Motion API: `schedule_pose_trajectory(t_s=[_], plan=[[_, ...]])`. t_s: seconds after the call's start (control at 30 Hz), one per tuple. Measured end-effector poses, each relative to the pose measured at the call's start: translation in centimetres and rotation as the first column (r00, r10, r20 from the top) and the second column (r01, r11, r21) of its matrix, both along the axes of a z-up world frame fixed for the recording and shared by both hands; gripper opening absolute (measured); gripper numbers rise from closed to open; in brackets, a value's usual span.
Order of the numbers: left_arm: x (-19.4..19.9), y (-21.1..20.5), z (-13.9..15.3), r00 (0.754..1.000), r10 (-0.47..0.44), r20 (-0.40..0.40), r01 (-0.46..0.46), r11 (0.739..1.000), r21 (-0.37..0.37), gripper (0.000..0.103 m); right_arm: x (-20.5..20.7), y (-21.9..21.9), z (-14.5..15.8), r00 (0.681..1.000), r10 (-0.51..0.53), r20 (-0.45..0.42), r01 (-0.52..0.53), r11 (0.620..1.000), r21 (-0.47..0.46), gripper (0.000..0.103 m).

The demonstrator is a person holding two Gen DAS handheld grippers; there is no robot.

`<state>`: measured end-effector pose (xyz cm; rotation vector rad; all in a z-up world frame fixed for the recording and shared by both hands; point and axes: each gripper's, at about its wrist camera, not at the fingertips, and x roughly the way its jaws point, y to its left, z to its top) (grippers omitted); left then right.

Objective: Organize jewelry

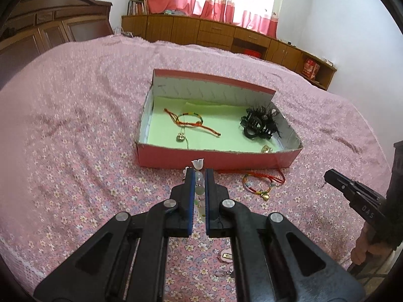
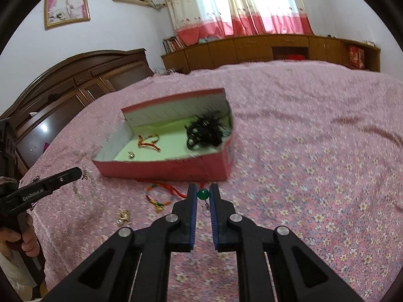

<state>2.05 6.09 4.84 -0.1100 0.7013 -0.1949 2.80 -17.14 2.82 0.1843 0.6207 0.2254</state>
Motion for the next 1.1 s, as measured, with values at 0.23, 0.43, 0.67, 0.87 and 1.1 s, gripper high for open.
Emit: schedule_pose_trajectory(t_s=[0.23,0.43,0.67,0.87,1.1], plan=[[-0.5,-0.5,1.2,0.997,0.002,0.072,-0.004,1.000,0.026,0.000,-0.4,1.0,1.5,0.997,0.002,0.071,-0.003,1.000,0.008,0.011],[-0.4,-0.6,2.0,0.992,-0.002,0.127,-0.001,1.000,0.022,0.000,-0.2,1.9,2.7,0.992,-0.003,0.124,0.002,1.000,0.010,0.011],[0.2,-0.7,2.6,0.983,0.008,0.181,-0.011,1.000,0.013,0.000,1.1,3.3,3.2,0.989,0.014,0.149,-0.015,1.000,0.005,0.011],[0.9,-1.0,3.1,0.976,0.000,0.219,-0.005,1.000,0.025,0.000,2.1,4.3,3.6,0.984,0.024,0.174,-0.023,1.000,-0.006,0.011],[1.4,-0.2,1.8,0.988,0.005,0.155,-0.006,1.000,0.006,0.000,2.6,4.5,3.7,0.985,0.027,0.170,-0.027,1.000,-0.004,0.011]])
